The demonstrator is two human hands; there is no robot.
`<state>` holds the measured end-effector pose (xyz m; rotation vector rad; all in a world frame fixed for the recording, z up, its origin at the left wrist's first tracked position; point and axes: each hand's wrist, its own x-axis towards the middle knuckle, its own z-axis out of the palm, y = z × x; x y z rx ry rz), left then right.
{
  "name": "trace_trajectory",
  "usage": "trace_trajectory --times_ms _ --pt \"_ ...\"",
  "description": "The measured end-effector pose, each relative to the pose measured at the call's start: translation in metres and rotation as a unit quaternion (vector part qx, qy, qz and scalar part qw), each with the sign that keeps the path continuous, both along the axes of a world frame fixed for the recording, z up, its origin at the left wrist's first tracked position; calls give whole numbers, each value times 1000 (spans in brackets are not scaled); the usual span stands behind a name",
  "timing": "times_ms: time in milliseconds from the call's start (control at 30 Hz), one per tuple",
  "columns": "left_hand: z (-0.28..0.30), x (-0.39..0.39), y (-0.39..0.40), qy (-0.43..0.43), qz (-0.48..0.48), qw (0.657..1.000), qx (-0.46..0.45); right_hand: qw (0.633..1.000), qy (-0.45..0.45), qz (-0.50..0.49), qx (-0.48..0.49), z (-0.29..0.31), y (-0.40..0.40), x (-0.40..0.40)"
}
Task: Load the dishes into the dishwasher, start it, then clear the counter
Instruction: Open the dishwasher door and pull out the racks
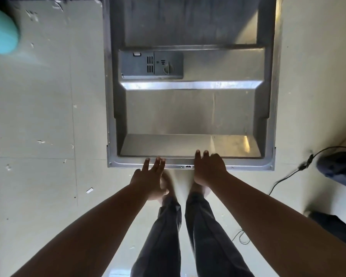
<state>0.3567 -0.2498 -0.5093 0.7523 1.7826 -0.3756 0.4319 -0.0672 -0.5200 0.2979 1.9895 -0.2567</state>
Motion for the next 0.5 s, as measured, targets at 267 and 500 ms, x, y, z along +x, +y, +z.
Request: trace_trajectory --times_ms 267,500 --pt "79 -62 33 32 40 998 38 992 76 -98 32 64 33 2" --pt "143 -124 55 74 100 989 79 984 134 -101 58 136 82 -59"
